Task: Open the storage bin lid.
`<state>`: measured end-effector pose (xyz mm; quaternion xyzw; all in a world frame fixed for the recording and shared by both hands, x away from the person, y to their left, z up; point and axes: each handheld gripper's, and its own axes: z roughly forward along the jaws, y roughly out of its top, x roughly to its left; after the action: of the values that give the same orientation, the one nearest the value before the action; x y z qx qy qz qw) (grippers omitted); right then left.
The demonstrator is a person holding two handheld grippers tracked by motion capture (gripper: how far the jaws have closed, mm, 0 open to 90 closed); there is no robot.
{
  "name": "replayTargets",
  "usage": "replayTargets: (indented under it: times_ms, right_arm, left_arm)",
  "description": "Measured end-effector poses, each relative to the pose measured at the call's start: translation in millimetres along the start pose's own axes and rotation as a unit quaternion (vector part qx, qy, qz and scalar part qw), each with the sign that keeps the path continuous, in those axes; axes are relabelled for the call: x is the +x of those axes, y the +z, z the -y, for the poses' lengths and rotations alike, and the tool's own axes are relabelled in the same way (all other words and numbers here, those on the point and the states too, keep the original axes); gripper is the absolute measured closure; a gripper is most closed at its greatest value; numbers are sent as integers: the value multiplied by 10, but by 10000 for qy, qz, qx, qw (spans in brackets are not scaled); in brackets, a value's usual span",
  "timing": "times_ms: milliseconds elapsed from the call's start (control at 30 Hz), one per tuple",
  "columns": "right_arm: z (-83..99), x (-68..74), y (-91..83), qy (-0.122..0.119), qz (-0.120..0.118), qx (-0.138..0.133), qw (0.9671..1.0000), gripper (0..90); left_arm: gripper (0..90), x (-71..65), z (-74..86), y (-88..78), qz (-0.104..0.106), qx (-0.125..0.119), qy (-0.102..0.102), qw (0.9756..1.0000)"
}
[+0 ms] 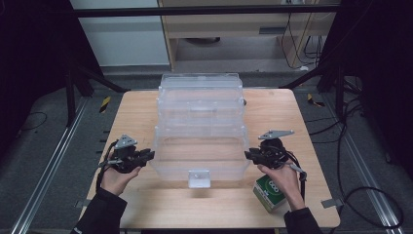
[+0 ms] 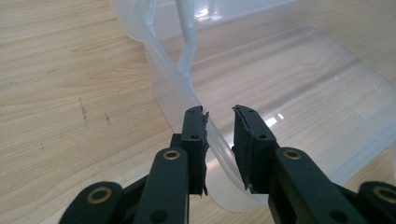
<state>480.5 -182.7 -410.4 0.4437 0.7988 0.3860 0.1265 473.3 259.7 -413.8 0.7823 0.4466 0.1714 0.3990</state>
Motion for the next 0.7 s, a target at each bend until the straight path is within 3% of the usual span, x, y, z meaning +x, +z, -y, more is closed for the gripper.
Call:
replayTargets:
  times_ms: [233,300,467,533,700]
  right_arm:
    - [-12,0,1,-41,18,29,10000,720]
    - [-17,-9,-44,0,-69,-27,10000,678]
    - [-42,-31,-174,2,-4,-197,9998,615]
    - [-46,-34,-229,-11,25,-203,9998,568]
    - [-37,-62,-345,-31,155,-97,9998,486]
  left_arm:
    - [730,9,-1,-13,-49,-61,87,9999]
    - [698,18,-12,-46,-127,-142,106,9998]
    - [635,59,-33,-142,-262,-295,75,9992]
    - [595,122,-39,-210,-431,-386,33,9983]
    - [523,231,-9,-238,-606,-449,-85,9971]
